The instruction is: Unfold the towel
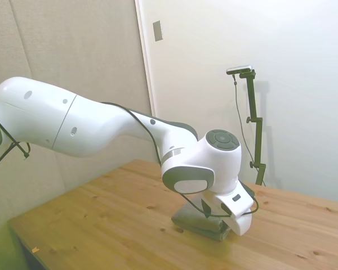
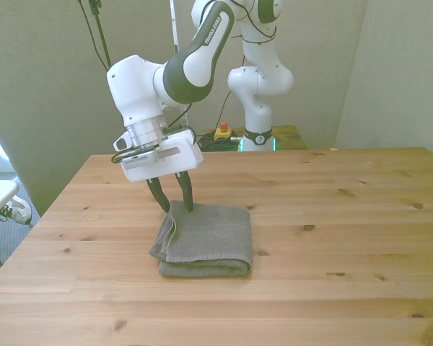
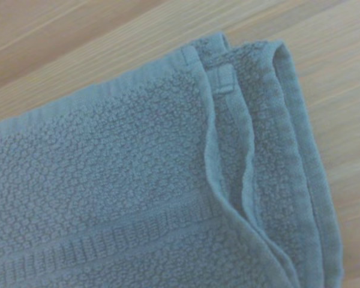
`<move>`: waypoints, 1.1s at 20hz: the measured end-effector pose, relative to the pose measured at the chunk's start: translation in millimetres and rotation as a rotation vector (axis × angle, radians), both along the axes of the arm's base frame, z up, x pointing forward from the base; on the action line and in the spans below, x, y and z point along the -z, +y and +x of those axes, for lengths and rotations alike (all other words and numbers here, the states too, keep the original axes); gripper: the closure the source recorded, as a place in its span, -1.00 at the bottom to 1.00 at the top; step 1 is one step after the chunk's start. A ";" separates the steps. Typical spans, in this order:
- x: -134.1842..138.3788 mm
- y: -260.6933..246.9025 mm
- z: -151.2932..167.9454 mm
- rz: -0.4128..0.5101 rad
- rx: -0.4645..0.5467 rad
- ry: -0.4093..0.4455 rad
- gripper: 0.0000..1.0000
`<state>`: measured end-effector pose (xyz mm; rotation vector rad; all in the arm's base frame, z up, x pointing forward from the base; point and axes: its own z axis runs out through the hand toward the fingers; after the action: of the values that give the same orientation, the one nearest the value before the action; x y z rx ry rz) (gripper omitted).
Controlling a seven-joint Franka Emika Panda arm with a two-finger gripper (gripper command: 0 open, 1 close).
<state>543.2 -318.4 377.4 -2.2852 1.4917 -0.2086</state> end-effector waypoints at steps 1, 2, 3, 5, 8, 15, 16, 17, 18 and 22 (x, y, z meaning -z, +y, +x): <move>0.4 0.1 0.1 0.000 -0.002 0.000 1.00; 0.7 0.1 0.1 -0.001 -0.003 0.000 1.00; 0.7 0.1 0.1 -0.001 -0.004 0.000 1.00; 0.7 0.1 0.1 -0.001 -0.004 0.000 1.00; -1.1 -0.5 0.7 -0.003 -0.004 -0.003 1.00; -7.9 -2.2 1.3 -0.009 -0.002 -0.014 1.00; -9.2 -2.3 1.6 -0.009 -0.003 -0.016 1.00; -11.5 -2.3 2.4 -0.009 -0.004 -0.018 1.00; -14.4 -1.9 3.5 -0.006 -0.009 -0.019 1.00; -28.5 3.5 9.1 -0.003 -0.027 -0.034 1.00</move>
<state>552.3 -314.9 406.0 -2.2914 1.4437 -0.2403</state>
